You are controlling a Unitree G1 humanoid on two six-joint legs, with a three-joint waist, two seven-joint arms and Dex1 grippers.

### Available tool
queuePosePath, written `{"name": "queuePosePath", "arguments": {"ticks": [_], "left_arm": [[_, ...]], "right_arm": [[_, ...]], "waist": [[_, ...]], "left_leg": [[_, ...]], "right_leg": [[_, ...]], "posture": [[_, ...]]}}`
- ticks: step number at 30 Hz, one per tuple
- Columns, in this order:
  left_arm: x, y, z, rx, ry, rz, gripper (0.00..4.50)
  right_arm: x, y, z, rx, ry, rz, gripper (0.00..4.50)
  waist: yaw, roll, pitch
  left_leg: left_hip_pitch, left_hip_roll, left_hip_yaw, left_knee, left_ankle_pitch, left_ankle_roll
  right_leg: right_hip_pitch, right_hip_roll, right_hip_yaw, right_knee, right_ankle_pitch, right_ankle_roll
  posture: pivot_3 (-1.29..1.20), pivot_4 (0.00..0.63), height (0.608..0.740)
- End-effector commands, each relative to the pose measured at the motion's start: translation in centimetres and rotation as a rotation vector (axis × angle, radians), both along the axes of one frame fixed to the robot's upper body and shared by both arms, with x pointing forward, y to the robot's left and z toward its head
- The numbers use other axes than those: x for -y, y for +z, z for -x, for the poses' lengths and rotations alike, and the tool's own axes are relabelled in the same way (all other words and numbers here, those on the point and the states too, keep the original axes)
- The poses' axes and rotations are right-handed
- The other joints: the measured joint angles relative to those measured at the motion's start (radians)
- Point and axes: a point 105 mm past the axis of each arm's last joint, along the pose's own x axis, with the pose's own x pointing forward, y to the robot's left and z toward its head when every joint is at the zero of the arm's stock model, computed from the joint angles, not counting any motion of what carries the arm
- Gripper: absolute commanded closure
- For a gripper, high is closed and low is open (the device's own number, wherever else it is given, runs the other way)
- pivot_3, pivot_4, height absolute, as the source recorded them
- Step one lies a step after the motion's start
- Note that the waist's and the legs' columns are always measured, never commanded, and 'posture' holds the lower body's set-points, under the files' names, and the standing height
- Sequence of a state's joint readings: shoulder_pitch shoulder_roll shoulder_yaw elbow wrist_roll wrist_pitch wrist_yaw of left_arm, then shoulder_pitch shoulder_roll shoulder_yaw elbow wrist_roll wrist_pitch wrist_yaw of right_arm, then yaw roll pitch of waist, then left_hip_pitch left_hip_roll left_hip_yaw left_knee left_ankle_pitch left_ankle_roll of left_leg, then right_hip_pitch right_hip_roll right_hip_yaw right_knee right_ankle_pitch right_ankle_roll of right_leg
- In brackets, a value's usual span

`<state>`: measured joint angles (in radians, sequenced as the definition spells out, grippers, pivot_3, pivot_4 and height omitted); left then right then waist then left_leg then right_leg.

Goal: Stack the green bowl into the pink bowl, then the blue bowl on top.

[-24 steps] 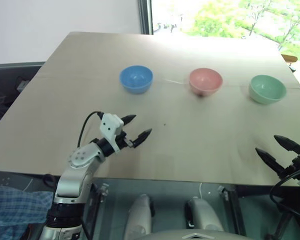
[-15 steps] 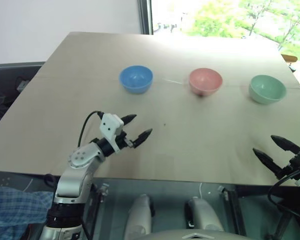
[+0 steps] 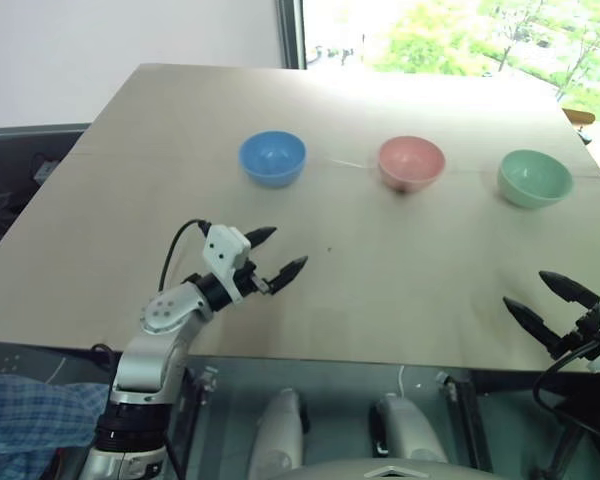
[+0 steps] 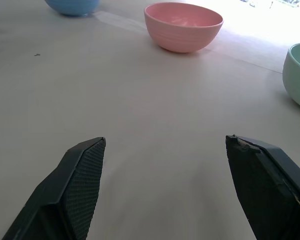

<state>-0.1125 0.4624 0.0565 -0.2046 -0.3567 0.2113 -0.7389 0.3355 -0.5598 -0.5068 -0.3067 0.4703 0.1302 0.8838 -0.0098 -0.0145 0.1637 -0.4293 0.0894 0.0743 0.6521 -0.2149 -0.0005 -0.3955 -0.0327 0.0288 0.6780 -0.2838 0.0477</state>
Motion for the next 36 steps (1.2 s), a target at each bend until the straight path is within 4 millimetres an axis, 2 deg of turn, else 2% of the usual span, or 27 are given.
{"name": "queuePosePath", "arguments": {"ticks": [1, 4, 7, 9, 13, 15, 22, 30, 36], "left_arm": [[0.5, 1.3, 0.2, 0.059, -0.026, 0.007, 0.0], [0.7, 1.5, 0.1, 0.064, -0.035, 0.016, 0.0], [1.1, 1.9, 0.0, 0.068, -0.051, 0.035, 0.0], [1.7, 2.3, 0.0, 0.074, -0.077, 0.055, 0.0], [3.7, 3.7, 0.1, 0.099, -0.178, 0.105, 0.0], [4.6, 4.6, 0.6, 0.11, -0.244, 0.143, 0.0], [6.9, 6.5, 1.1, 0.098, -0.362, 0.219, 0.0], [8.9, 8.5, 1.3, 0.132, -0.418, 0.26, 0.0], [8.3, 8.6, 1.1, 0.145, -0.389, 0.255, 0.0]], "right_arm": [[0.0, 0.8, -0.1, 0.038, 0.01, 0.022, 0.45], [0.2, 1.0, -0.5, 0.051, -0.003, 0.04, 0.45], [1.3, 0.8, -1.4, 0.002, -0.063, 0.093, 0.45], [1.9, 1.4, -2.4, 0.001, -0.08, 0.137, 0.45], [4.0, 1.9, -4.7, -0.051, -0.095, 0.378, 0.45], [5.1, 3.2, -6.1, -0.03, -0.125, 0.47, 0.45], [7.0, 7.1, -10.6, 0.043, -0.192, 0.643, 0.45], [7.0, 8.2, -15.2, 0.029, -0.181, 0.782, 0.45], [4.4, 8.4, -17.1, 0.074, -0.08, 0.775, 0.45]], "waist": [[0.0, 0.0, 0.0], [0.0, 0.0, 0.0], [0.0, 0.0, 0.0], [0.0, 0.0, 0.0], [0.0, 0.0, -0.001], [-0.001, 0.0, -0.001], [-0.003, 0.001, 0.0], [-0.003, 0.001, 0.0], [-0.004, 0.001, 0.0]], "left_leg": [[0.0, 0.0, 0.0, 0.0, 0.0, 0.0], [0.0, 0.0, 0.0, 0.0, 0.0, 0.0], [0.0, 0.0, 0.0, 0.0, 0.0, 0.0], [0.0, 0.0, 0.0, 0.001, 0.0, 0.0], [0.0, 0.0, 0.001, 0.001, 0.0, 0.0], [0.0, 0.0, 0.0, 0.001, 0.0, 0.0], [0.0, 0.0, 0.0, 0.001, 0.0, 0.0], [-0.001, 0.0, 0.001, 0.001, 0.0, 0.0], [-0.001, 0.0, 0.001, 0.001, 0.002, -0.003]], "right_leg": [[0.0, 0.0, 0.0, 0.0, 0.0, 0.0], [0.0, 0.0, 0.0, 0.0, 0.0, 0.0], [0.0, 0.0, 0.0, 0.0, 0.0, 0.0], [0.0, 0.0, 0.0, 0.0, 0.0, 0.0], [0.0, 0.0, 0.001, 0.0, 0.0, 0.0], [0.0, 0.0, 0.0, 0.0, 0.0, 0.0], [0.0, 0.001, 0.001, 0.0, 0.0, 0.0], [0.0, 0.0, 0.001, 0.0, 0.0, 0.0], [-0.001, 0.0, 0.001, 0.0, 0.0, 0.0]], "posture": [[0.0, 0.15, 0.74], [0.0, 0.15, 0.74], [0.0, 0.15, 0.74], [0.0, 0.15, 0.74], [0.0, 0.15, 0.74], [0.0, 0.15, 0.74], [0.0, 0.15, 0.74], [0.0, 0.15, 0.74], [0.0, 0.15, 0.74]]}}
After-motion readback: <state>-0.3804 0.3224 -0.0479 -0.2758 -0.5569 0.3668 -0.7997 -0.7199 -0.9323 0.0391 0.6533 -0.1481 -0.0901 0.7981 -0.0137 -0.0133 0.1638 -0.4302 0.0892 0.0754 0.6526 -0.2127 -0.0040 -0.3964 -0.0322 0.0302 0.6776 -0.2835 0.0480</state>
